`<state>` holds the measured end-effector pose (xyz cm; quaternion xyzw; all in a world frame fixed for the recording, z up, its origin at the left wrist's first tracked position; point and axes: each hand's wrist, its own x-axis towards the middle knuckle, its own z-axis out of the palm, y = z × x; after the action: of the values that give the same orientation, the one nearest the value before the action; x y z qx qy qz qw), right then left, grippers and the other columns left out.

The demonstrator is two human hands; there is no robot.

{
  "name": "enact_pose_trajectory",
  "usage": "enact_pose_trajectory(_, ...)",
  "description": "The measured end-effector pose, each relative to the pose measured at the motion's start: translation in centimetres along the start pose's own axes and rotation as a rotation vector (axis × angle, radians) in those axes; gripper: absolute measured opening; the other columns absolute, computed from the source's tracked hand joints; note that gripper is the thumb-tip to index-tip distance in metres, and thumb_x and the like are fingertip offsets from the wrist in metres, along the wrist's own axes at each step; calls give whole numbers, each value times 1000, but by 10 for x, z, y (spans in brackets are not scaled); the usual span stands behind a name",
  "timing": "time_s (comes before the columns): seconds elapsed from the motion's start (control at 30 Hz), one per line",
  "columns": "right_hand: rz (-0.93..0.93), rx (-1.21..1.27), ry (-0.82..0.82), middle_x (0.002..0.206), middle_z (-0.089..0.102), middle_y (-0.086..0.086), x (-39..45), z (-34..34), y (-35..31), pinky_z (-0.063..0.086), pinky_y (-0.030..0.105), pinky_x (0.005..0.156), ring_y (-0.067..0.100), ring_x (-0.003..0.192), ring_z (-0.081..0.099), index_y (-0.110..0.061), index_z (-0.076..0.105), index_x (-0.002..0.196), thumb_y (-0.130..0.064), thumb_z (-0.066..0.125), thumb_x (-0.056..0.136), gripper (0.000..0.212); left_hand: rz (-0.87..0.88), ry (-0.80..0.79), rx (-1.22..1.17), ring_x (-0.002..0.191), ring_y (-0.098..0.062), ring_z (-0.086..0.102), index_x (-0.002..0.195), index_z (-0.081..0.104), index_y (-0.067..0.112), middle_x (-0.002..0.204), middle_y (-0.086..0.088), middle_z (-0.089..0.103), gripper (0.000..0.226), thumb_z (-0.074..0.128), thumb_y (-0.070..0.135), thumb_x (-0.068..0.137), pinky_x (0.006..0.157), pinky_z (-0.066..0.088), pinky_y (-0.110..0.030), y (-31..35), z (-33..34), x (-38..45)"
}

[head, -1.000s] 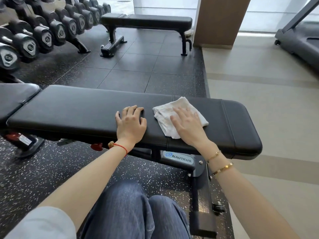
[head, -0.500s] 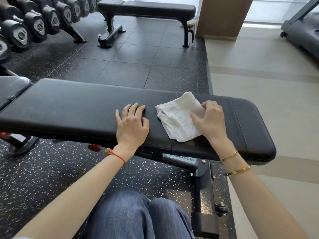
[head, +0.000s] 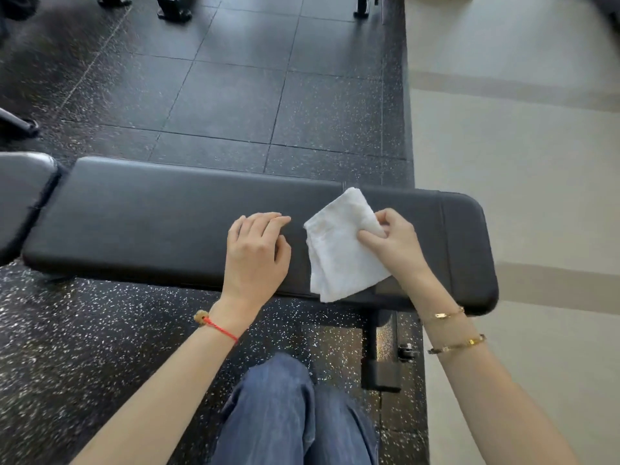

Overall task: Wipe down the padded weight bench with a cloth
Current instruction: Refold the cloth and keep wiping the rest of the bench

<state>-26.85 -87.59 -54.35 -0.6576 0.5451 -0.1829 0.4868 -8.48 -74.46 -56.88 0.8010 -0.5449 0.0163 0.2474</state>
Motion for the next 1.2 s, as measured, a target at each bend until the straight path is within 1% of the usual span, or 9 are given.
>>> enact_pose_trajectory(0.2, 163, 210, -24, 98, 71, 1, -68, -53, -81, 55, 39, 80, 21, 94, 69, -18, 65, 103, -14, 68, 85, 19, 11, -58, -32, 115, -22, 60, 116, 68, 14, 120, -1, 67, 28, 59, 11, 90, 108, 40, -45, 39, -119, 22)
enact_pose_trajectory(0.33, 231, 350, 2, 99, 74, 9, -115, -108, -157, 53, 40, 77, 30, 95, 69, -13, 70, 98, -14, 69, 86, 13, -9, -120, -79, 117, -22, 59, 117, 67, 14, 121, -1, 66, 27, 59, 14, 91, 106, 41, -44, 75, -214, 42)
enact_pose_trajectory(0.47, 263, 446, 45, 103, 74, 12, -160, -159, -233, 54, 47, 85, 33, 99, 69, -10, 70, 102, -14, 69, 87, 16, 24, -163, -91, 117, -21, 59, 119, 66, 15, 122, 0, 66, 27, 58, 16, 93, 107, 41, -42, 110, -305, 59)
enact_pose_trajectory(0.53, 261, 489, 78, 104, 74, 13, -179, -182, -265, 54, 46, 84, 33, 97, 69, -8, 70, 104, -13, 71, 86, 18, 38, -167, -95, 117, -21, 59, 120, 65, 16, 122, 0, 66, 27, 58, 16, 94, 106, 41, -41, 127, -342, 68)
enact_pose_trajectory(0.63, 249, 564, 117, 104, 73, 16, -204, -209, -296, 54, 40, 77, 28, 90, 68, -4, 69, 105, -12, 72, 85, 21, 63, -159, -111, 115, -21, 59, 119, 65, 17, 121, 1, 66, 26, 56, 18, 94, 103, 42, -40, 150, -381, 81)
enact_pose_trajectory(0.73, 249, 628, 157, 104, 73, 15, -218, -231, -310, 54, 39, 78, 28, 90, 69, -5, 70, 106, -8, 68, 89, 18, 89, -156, -142, 113, -20, 59, 118, 65, 18, 120, 2, 65, 25, 56, 18, 95, 103, 43, -41, 172, -402, 95)
enact_pose_trajectory(0.9, 237, 675, 213, 109, 72, 15, -213, -272, -309, 55, 41, 80, 27, 95, 69, -5, 68, 112, -9, 68, 88, 24, 104, -157, -154, 108, -20, 60, 115, 66, 18, 116, 2, 67, 24, 58, 16, 93, 100, 44, -38, 207, -402, 115)
enact_pose_trajectory(1.0, 223, 695, 230, 105, 73, 12, -194, -304, -298, 54, 45, 83, 28, 95, 69, -8, 68, 109, -8, 67, 88, 20, 122, -152, -129, 106, -21, 61, 115, 66, 17, 115, 2, 67, 23, 58, 16, 93, 99, 44, -38, 232, -387, 129)
enact_pose_trajectory(1.2, 167, 664, 190, 98, 72, 10, -132, -402, -259, 56, 42, 79, 25, 88, 67, -9, 69, 103, -5, 65, 89, 16, 71, -90, -125, 107, -21, 61, 114, 66, 16, 114, 1, 67, 22, 58, 16, 93, 99, 46, -41, 325, -326, 154)
